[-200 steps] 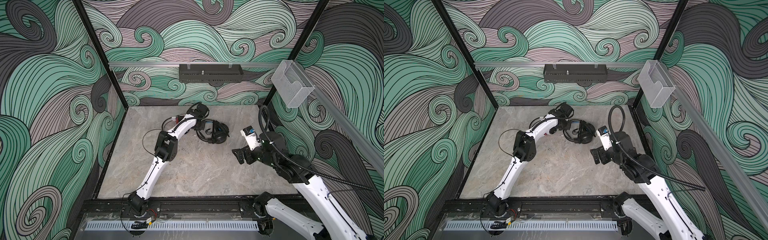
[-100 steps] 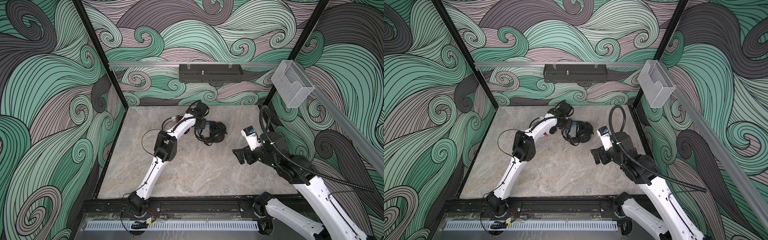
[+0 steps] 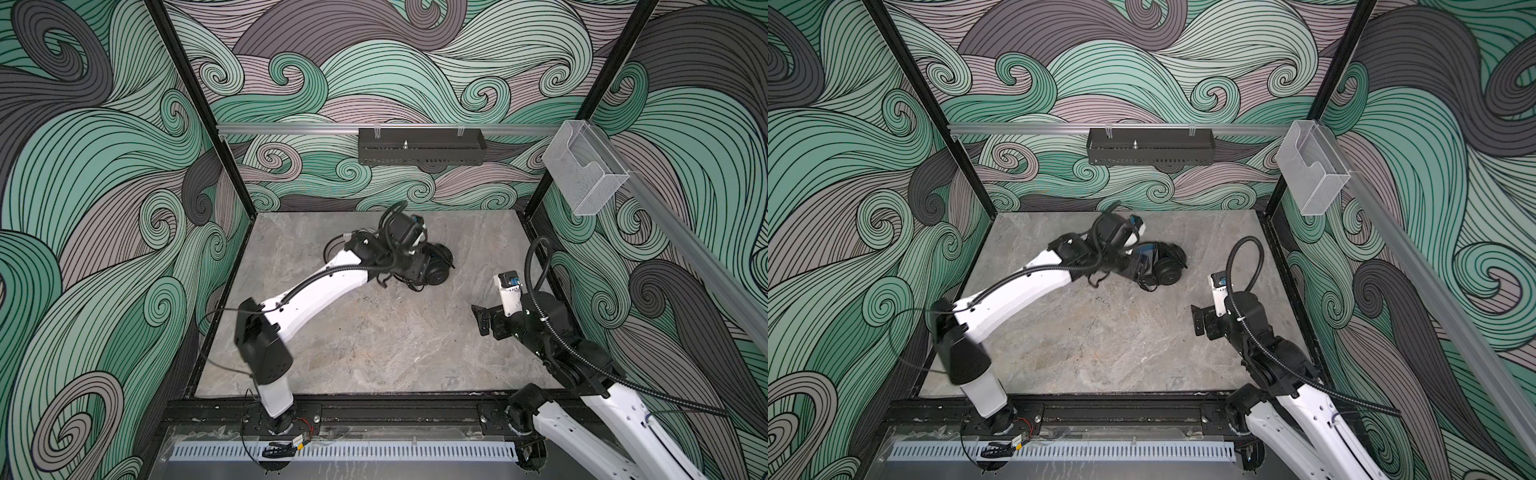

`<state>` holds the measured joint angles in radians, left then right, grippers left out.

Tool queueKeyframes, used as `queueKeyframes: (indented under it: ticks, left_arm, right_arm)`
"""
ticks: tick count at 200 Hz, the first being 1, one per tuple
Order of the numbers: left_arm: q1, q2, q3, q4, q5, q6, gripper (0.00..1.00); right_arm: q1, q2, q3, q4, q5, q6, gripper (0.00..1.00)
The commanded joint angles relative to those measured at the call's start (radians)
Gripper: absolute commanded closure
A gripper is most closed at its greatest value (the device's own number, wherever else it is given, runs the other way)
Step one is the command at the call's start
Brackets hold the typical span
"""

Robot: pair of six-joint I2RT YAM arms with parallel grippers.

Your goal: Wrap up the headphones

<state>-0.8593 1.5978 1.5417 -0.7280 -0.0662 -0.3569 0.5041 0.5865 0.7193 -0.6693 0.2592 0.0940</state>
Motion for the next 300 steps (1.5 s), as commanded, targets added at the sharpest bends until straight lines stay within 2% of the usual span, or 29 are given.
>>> queueKeyframes:
  ticks: [1,13,25,52,61,71,96,114,127,155,163,195,213,240,254,272,285,300]
  left_arm:
    - [0.011,-0.240,-0.336,0.054,-0.086,-0.191,0.23]
    - [0.011,-0.400,-0.507,0.079,-0.177,-0.244,0.21]
    - [0.013,-0.554,-0.615,0.037,-0.323,-0.319,0.16]
    - [0.052,-0.843,-0.771,-0.099,-0.623,-0.429,0.07]
    - [0.069,-0.926,-0.819,-0.094,-0.689,-0.377,0.01]
    - [0.082,-1.013,-0.867,-0.070,-0.787,-0.338,0.01]
    - [0.100,-1.200,-1.017,0.133,-0.970,-0.050,0.01]
    - [0.121,-1.277,-1.113,0.271,-1.071,0.079,0.01]
    - [0.144,-1.301,-1.161,0.321,-1.070,0.127,0.01]
    - [0.158,-1.319,-1.174,0.221,-1.051,0.003,0.01]
    - [0.159,-1.329,-1.177,0.220,-1.043,0.009,0.01]
    - [0.171,-1.343,-1.246,0.486,-1.001,0.311,0.01]
    - [0.212,-1.299,-1.278,0.581,-0.976,0.350,0.01]
    - [0.275,-1.174,-1.335,0.766,-0.830,0.386,0.01]
    - [0.304,-1.080,-1.345,0.877,-0.798,0.394,0.01]
    - [0.391,-0.914,-1.337,0.981,-0.757,0.351,0.01]
    - [0.463,-0.785,-1.329,1.079,-0.656,0.324,0.01]
    - [0.504,-0.631,-1.329,1.242,-0.579,0.345,0.01]
  right_arm:
    - [-0.029,-0.034,-0.116,0.209,0.201,0.064,0.01]
    - [-0.045,-0.042,-0.190,0.299,0.229,0.026,0.01]
    - [-0.068,-0.044,-0.269,0.421,0.245,-0.026,0.01]
    - [-0.149,0.017,-0.391,0.613,0.154,-0.109,0.01]
    - [-0.149,0.046,-0.423,0.681,0.155,-0.129,0.01]
    - [-0.151,0.076,-0.455,0.749,0.123,-0.155,0.01]
    - [-0.167,0.143,-0.505,0.912,0.063,-0.168,0.01]
    - [-0.193,0.195,-0.512,1.021,0.060,-0.175,0.01]
    - [-0.216,0.230,-0.517,1.087,0.081,-0.162,0.01]
    - [-0.245,0.257,-0.545,1.195,0.075,-0.123,0.01]
    - [-0.251,0.271,-0.561,1.243,0.077,-0.114,0.01]
    - [-0.299,0.349,-0.578,1.330,0.115,-0.084,0.01]
    - [-0.341,0.446,-0.520,1.336,0.031,-0.128,0.01]
    - [-0.386,0.577,-0.486,1.434,-0.004,-0.097,0.01]
    - [-0.400,0.627,-0.491,1.492,-0.008,-0.086,0.01]
    - [-0.403,0.693,-0.475,1.556,-0.023,-0.103,0.01]
    - [-0.404,0.749,-0.434,1.546,-0.015,-0.122,0.01]
    - [-0.409,0.842,-0.429,1.631,0.009,-0.118,0.01]
